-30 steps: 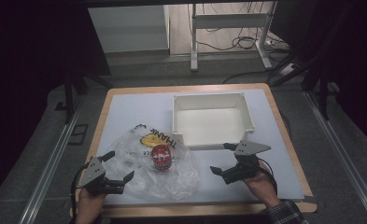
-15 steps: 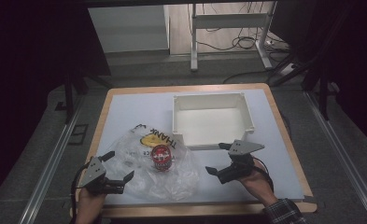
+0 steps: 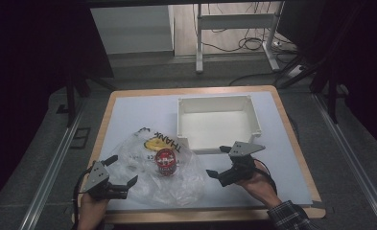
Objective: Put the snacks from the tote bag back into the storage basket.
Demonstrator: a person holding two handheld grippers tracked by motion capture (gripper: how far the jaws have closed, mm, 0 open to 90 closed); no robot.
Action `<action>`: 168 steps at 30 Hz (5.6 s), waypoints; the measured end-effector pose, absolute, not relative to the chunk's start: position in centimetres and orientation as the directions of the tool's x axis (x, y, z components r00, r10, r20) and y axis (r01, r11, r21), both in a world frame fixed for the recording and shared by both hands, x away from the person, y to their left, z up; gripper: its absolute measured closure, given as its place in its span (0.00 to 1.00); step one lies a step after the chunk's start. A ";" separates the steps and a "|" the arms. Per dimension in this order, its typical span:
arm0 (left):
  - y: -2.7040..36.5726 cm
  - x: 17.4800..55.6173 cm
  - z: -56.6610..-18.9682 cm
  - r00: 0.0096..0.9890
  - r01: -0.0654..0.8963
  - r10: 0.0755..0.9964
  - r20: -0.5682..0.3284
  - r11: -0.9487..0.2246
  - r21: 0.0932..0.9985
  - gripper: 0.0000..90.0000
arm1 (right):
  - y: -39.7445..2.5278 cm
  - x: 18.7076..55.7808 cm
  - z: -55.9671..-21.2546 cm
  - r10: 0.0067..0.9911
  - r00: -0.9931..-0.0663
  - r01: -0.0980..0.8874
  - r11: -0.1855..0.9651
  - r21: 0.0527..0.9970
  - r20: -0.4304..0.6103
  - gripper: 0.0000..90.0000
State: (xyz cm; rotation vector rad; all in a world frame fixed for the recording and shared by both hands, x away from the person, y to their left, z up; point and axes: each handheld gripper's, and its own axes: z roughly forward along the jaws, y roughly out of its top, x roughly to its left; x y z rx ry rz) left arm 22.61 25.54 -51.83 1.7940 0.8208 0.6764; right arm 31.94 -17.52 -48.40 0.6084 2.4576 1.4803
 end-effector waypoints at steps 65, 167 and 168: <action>25.4 22.5 -51.8 0.607 0.222 0.790 0.090 -0.277 0.935 0.00 | -8.4 34.4 -49.5 0.317 -0.942 0.288 0.584 0.759 0.113 0.03; 25.4 22.5 -51.8 0.609 0.223 0.786 0.103 -0.295 0.929 0.00 | 1.2 35.9 -48.1 0.142 -0.990 0.109 0.855 0.507 -0.026 0.28; 25.4 22.5 -51.8 0.610 0.223 0.786 0.101 -0.292 0.930 0.00 | 1.2 35.9 -48.0 0.143 -0.990 0.111 0.854 0.507 -0.023 0.28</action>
